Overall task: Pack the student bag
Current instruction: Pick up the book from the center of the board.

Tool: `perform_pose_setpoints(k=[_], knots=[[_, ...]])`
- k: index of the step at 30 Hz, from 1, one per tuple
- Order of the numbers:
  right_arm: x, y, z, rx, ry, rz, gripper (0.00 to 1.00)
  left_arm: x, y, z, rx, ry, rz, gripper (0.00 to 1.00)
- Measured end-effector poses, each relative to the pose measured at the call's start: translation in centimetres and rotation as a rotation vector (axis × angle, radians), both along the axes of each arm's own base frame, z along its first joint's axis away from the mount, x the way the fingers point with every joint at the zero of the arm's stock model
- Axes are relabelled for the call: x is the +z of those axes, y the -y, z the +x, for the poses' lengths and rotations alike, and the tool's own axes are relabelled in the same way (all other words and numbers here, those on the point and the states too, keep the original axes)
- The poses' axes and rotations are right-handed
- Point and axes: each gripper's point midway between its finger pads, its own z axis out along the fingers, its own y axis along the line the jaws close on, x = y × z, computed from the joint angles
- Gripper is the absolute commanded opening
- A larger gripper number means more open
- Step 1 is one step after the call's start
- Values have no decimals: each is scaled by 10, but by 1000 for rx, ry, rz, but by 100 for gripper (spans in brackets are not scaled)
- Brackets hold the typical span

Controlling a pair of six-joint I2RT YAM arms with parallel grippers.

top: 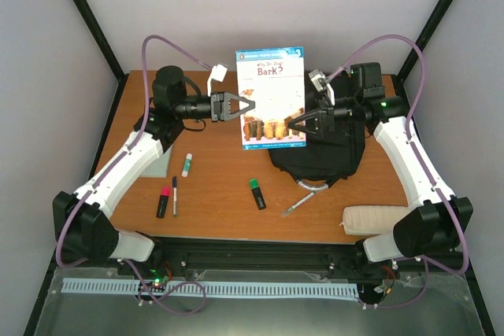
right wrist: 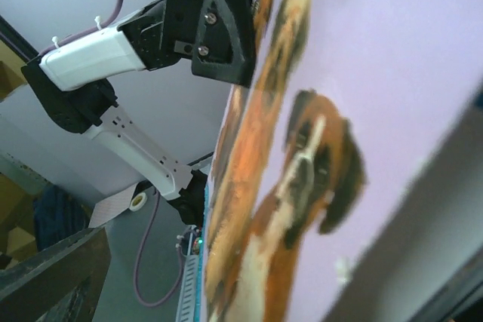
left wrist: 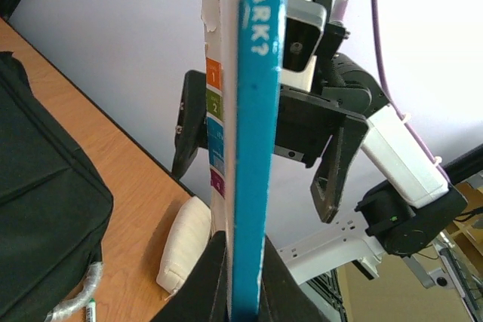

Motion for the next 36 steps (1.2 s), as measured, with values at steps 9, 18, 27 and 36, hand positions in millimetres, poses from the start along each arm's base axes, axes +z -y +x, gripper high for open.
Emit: perform_pose_setpoints(k=[9, 18, 27, 36], knots=[[-3, -2, 13, -40, -18, -24, 96, 24, 5, -10, -68, 46, -19, 1], [13, -7, 1, 70, -44, 46, 76, 22, 10, -2, -73, 78, 14, 1], [22, -2, -30, 77, -54, 61, 71, -7, 18, 14, -58, 12, 64, 1], [16, -2, -17, -25, -79, 20, 50, -6, 19, 14, -57, 25, 64, 1]])
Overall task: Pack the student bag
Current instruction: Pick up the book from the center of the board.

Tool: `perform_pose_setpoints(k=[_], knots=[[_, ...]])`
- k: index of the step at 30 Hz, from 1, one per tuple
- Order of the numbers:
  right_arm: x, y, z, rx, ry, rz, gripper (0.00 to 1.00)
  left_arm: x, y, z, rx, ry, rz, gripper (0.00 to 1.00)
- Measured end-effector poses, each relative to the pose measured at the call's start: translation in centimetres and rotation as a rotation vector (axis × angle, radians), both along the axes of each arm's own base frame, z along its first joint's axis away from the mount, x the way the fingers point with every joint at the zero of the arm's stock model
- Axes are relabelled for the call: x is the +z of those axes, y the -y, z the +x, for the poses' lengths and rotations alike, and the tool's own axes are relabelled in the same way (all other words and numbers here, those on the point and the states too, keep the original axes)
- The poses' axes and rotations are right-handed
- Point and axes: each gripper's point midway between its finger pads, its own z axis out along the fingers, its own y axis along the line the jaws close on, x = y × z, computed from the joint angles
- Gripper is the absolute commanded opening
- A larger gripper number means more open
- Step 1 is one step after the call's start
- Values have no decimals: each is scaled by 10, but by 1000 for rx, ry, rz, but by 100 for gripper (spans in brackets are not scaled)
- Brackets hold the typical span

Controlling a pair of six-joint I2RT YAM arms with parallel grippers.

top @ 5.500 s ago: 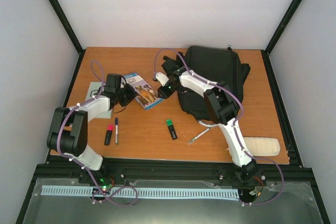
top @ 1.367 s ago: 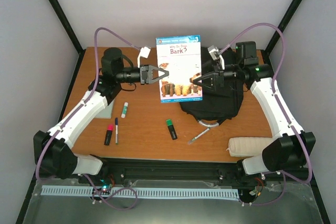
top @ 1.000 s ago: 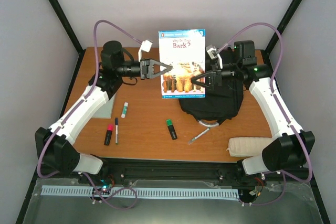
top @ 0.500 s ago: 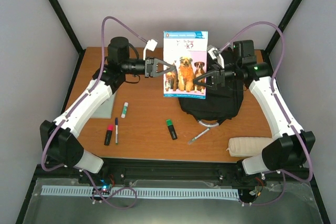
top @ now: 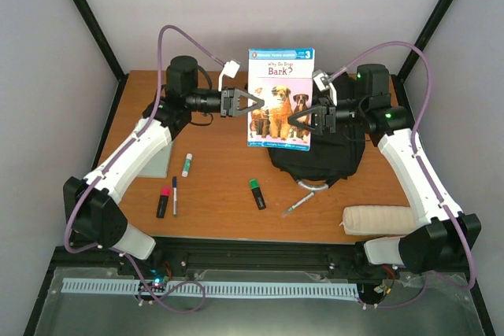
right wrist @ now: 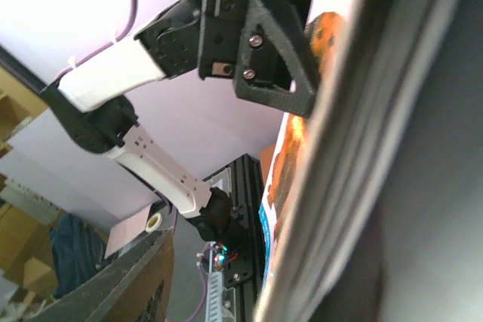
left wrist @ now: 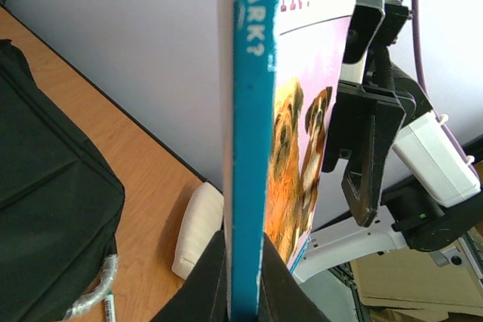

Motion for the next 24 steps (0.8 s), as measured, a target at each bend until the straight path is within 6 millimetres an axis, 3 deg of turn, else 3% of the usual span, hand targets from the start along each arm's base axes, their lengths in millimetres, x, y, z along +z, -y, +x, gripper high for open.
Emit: perform_pose_setpoints(k=[9, 18, 23, 24], knots=[[1, 1, 22, -105, -25, -20, 32, -1, 0, 2, 6, 23, 5, 1], [0, 4, 31, -159, -45, -26, 4, -3, 0, 2, 5, 26, 9, 1], [-9, 13, 36, -212, -70, -39, 3, -8, 3, 4, 0, 15, 15, 2], [-11, 14, 37, -220, -75, -40, 3, -9, 4, 5, -1, 12, 16, 10]])
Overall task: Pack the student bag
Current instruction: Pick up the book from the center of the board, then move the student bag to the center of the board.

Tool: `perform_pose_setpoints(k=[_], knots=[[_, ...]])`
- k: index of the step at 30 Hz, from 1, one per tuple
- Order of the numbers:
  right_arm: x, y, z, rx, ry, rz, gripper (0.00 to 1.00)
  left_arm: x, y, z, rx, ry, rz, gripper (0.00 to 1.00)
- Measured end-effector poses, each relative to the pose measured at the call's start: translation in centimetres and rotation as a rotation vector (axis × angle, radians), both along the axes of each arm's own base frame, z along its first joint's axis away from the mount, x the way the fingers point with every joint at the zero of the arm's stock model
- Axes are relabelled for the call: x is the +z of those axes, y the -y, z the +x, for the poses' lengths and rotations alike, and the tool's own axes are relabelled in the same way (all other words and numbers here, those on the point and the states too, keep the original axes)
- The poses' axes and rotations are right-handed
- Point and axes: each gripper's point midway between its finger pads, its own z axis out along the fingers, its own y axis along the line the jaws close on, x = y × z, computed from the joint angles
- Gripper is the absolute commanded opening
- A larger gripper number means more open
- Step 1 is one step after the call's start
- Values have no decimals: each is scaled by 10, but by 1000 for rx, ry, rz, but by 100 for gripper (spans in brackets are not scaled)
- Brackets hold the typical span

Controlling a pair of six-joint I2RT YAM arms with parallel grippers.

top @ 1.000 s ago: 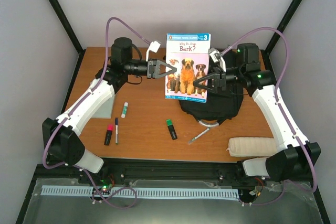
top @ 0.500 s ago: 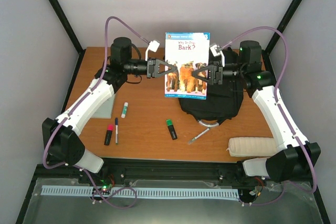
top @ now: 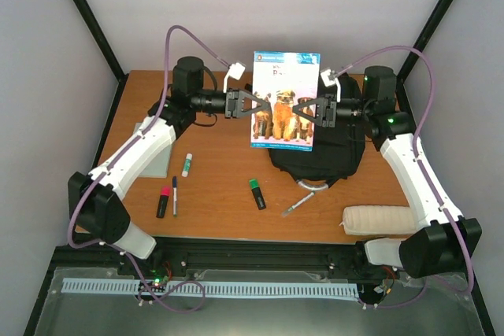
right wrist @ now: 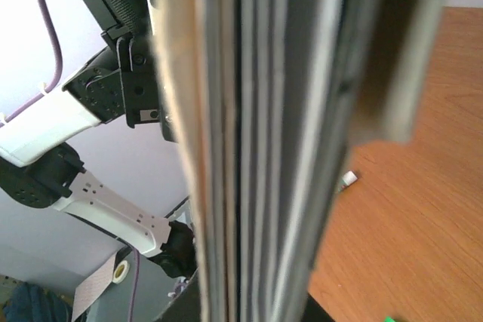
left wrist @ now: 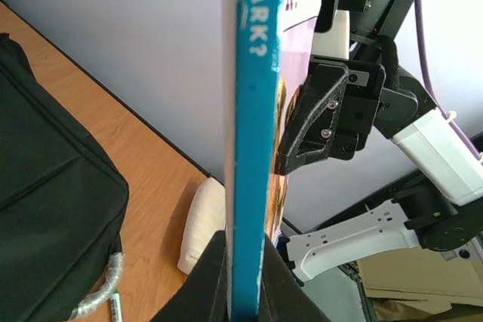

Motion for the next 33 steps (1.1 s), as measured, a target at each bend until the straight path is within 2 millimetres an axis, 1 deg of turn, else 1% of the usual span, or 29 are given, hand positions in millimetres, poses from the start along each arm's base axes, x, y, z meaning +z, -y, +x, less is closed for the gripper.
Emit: perform_pose_setpoints(k=[1, 3, 4, 5, 7, 9, 11, 13, 14, 16, 18, 20, 22, 24, 27, 29, 31, 33], knots=[[-2, 2, 2, -9, -6, -1, 3, -1, 2, 1, -2, -2, 1, 22], [-6, 7, 6, -29, -13, -4, 3, -5, 4, 6, 9, 0, 13, 54], [-7, 12, 10, -50, -15, -8, 3, -10, 4, 10, 25, -10, 24, 64], [-9, 20, 16, -84, -13, -14, 3, -14, 4, 16, 45, -23, 39, 70], [-14, 38, 30, -162, -2, -36, 3, -28, 4, 31, 97, -57, 73, 75], [-20, 60, 43, -246, 10, -63, 3, -47, 6, 48, 146, -99, 114, 77], [-32, 87, 57, -345, 12, -101, 3, -76, 8, 69, 206, -157, 171, 76], [-47, 114, 66, -435, -2, -139, 3, -112, 9, 91, 273, -227, 242, 73], [-57, 130, 71, -486, -10, -159, 3, -132, 9, 101, 305, -264, 280, 72], [-80, 160, 75, -572, -43, -191, 3, -174, 7, 117, 363, -339, 358, 71], [-100, 182, 74, -634, -82, -212, 3, -210, 4, 127, 404, -405, 423, 71], [-118, 194, 68, -672, -112, -228, 3, -238, 3, 134, 430, -453, 471, 72], [-130, 197, 61, -685, -125, -240, 3, -255, 4, 141, 442, -482, 495, 72], [-133, 195, 54, -683, -112, -249, 3, -265, 8, 149, 446, -496, 504, 72], [-128, 193, 50, -682, -72, -258, 3, -270, 18, 159, 448, -490, 514, 72], [-127, 193, 50, -682, -50, -262, 3, -272, 27, 168, 449, -474, 517, 69], [-130, 194, 51, -681, -48, -264, 3, -276, 39, 172, 446, -468, 532, 65], [-134, 193, 50, -679, -54, -265, 3, -283, 47, 173, 444, -469, 552, 64]])
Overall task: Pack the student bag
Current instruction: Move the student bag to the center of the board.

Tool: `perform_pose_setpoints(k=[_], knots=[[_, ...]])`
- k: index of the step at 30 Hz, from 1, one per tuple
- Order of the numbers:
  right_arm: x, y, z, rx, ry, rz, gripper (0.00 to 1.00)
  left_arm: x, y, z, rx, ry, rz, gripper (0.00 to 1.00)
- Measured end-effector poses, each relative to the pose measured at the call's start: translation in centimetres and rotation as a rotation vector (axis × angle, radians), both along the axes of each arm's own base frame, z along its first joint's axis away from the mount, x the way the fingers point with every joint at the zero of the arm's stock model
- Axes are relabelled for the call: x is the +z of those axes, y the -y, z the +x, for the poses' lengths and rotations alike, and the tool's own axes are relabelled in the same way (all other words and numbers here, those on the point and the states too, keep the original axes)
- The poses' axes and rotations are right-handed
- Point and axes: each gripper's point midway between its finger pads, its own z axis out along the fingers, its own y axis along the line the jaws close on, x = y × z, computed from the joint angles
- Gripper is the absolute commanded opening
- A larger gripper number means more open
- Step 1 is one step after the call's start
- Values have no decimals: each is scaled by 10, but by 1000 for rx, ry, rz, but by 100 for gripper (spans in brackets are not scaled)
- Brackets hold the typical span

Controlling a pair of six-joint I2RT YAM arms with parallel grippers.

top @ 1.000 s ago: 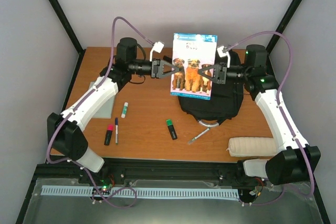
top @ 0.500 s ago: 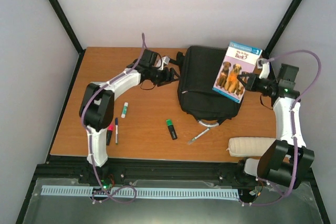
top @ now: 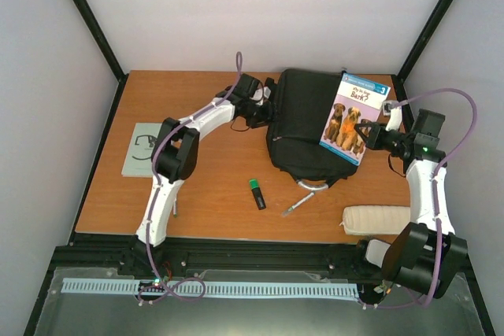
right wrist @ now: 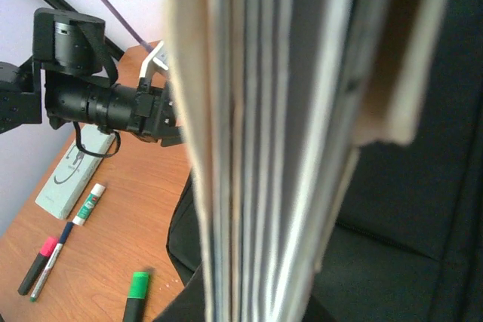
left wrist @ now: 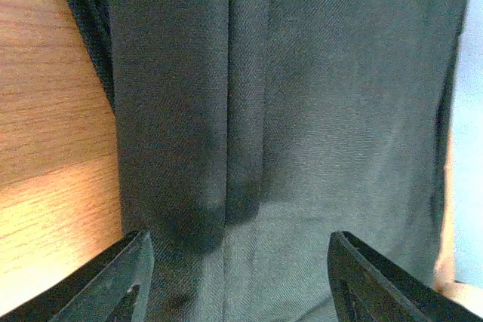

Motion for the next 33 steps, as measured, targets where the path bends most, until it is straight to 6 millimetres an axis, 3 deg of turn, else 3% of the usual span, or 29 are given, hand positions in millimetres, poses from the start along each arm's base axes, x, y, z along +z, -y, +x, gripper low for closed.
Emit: perform_pose_setpoints(k=[3, 9, 10, 18, 21, 24, 30, 33], knots=[[-4, 0, -1, 0, -7, 2, 3, -12, 5, 1, 6, -14, 34, 55], [-5, 0, -1, 3, -2, -3, 3, -21, -1, 3, 30, -26, 88, 6], [-5, 0, -1, 4, -2, -4, 3, -22, -2, 4, 37, -30, 94, 2], [-5, 0, -1, 5, -2, -5, 3, -26, -15, 10, 67, -1, 157, 1], [-6, 0, -1, 5, -2, -5, 3, -29, -29, 7, 93, -7, 185, 1], [-5, -1, -1, 7, -1, -3, 3, -29, -55, 2, 137, -26, 217, 1], [-5, -1, -1, 12, 1, 0, 3, -28, -133, 4, 287, -65, 280, 1], [-4, -2, -1, 15, 2, 2, 3, -30, -161, 3, 342, -74, 312, 1]])
